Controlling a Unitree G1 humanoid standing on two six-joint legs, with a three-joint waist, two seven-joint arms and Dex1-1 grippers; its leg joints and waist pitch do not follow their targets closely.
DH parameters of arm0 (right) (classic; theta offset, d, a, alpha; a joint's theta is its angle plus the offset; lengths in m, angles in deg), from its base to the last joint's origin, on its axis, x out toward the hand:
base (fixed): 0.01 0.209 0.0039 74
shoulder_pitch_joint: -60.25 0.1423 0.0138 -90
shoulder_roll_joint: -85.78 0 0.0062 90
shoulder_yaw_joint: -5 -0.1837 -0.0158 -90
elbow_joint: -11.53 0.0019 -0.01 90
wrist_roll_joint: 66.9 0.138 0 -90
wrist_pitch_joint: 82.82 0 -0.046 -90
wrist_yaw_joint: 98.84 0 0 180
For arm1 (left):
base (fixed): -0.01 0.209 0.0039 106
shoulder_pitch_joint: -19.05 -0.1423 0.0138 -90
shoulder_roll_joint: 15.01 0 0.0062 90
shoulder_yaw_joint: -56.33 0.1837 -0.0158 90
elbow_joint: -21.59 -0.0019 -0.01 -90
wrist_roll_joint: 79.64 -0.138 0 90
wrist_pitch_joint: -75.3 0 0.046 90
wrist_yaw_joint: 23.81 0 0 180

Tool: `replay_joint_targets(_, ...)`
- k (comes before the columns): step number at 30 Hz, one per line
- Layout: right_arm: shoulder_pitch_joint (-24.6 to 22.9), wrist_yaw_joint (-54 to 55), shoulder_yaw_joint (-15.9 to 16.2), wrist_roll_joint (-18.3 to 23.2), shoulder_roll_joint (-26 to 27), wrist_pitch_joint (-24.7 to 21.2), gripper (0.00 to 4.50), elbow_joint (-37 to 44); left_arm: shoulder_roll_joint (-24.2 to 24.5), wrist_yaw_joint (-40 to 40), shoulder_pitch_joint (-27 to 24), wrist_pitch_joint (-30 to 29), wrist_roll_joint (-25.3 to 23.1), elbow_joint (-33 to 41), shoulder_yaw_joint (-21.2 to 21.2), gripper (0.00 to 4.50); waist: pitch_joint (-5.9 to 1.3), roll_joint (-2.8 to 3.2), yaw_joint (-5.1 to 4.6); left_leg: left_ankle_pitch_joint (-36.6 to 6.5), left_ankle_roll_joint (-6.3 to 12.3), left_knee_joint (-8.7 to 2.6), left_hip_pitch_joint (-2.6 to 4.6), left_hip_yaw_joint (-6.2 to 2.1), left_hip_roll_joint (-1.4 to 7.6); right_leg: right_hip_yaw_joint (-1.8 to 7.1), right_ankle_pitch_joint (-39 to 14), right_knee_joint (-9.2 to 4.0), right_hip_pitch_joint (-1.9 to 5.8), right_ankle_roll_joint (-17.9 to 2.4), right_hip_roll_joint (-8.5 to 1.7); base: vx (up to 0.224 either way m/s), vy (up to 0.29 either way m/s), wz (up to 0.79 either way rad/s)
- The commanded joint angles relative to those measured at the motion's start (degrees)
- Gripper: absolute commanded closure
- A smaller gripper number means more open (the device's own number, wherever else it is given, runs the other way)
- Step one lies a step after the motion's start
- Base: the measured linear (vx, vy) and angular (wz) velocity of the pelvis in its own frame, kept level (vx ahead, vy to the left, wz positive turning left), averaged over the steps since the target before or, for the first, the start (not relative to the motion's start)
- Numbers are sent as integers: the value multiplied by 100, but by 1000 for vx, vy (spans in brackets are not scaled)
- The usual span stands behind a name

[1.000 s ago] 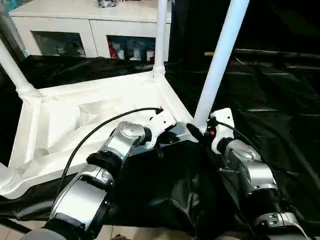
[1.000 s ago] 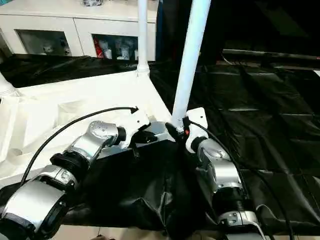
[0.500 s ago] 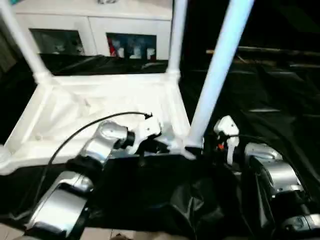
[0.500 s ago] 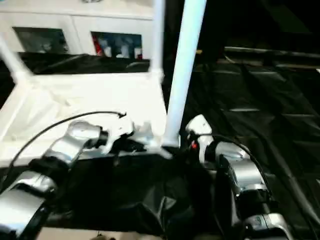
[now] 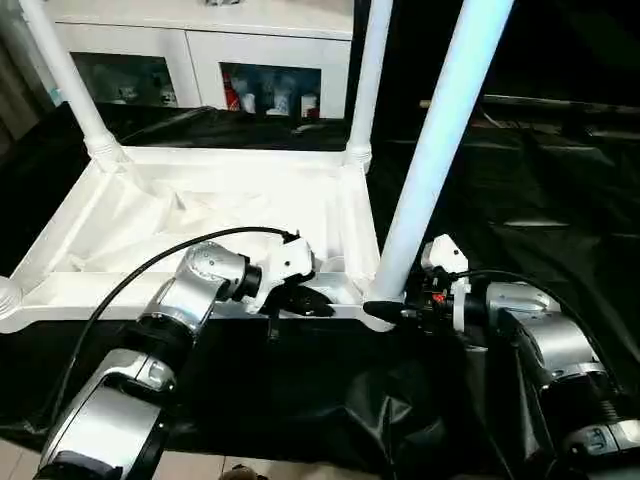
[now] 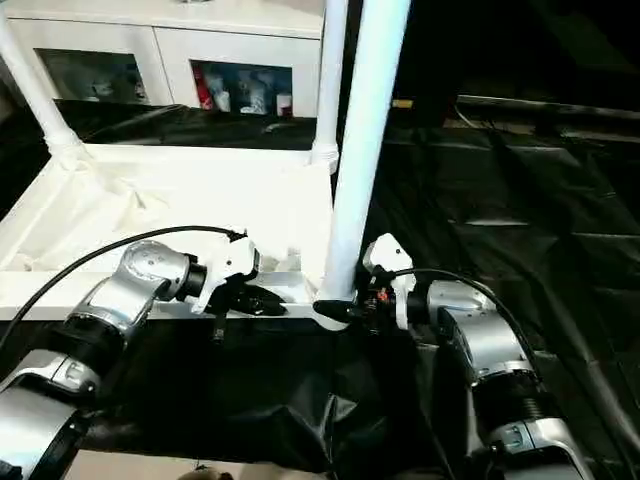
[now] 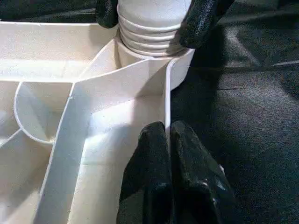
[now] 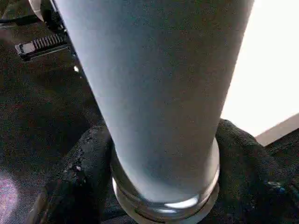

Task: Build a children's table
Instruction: Rotate leg to tighten

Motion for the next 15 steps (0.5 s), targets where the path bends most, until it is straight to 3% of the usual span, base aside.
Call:
replay_joint_targets(1, 18, 741, -74, -271, 151, 157, 176, -308, -154, -505, 106, 87, 83, -75, -161, 450, -389, -75, 2, -1101, 327, -333, 76, -64, 178, 235, -1228, -365, 271, -1312, -320, 0, 0, 0)
replay_joint_targets(4, 42, 1490, -282, -351, 388, 97, 176, -555, -299, -1183, 243, -30, -88, -359, -217, 450, -369, -103, -56, -1267, 188, -354, 69, -83, 146, 226, -1632, -409, 275, -1183, -319, 0, 0, 0)
replay_joint_targets(5, 52, 1928, -423, -331, 562, 2, 177, -641, -417, -1523, 323, -101, -115, -496, -276, 450, -364, -88, -61, -1333, 155, -357, 99, -81, 147, 234, -1814, -443, 250, -1116, -322, 0, 0, 0)
replay_joint_targets(10, 129, 3616, -761, -307, 1452, -226, 177, -1008, -1115, -2885, 729, -288, -243, -1074, -357, 450, -373, -99, -91, -1331, 94, -366, 115, -94, 138, 234, -1920, -470, 240, -1032, -321, 0, 0, 0)
replay_joint_targets(12, 201, 3903, -733, -334, 1707, -221, 177, -1132, -1308, -3166, 846, -267, -290, -1279, -310, 450, -372, -93, -98, -1347, 129, -360, 116, -86, 123, 239, -1914, -484, 232, -996, -319, 0, 0, 0)
replay_joint_targets(13, 222, 3881, -615, -416, 1767, -148, 177, -1140, -1377, -3229, 880, -258, -302, -1348, -295, 450, -371, -58, -94, -1361, 126, -362, 115, -92, 119, 236, -1929, -487, 233, -993, -322, 0, 0, 0)
replay_joint_targets(14, 225, 3851, -568, -450, 1778, -118, 177, -1134, -1395, -3241, 890, -250, -311, -1369, -290, 450, -371, -75, -99, -1356, 137, -361, 108, -88, 117, 234, -1914, -496, 241, -980, -316, 0, 0, 0)
replay_joint_targets(15, 233, 3677, -316, -633, 1812, 75, 177, -1089, -1473, -3282, 926, -211, -349, -1458, -269, 450, -367, -69, -89, -1391, 171, -359, 106, -84, 121, 237, -1898, -505, 235, -965, -317, 0, 0, 0)
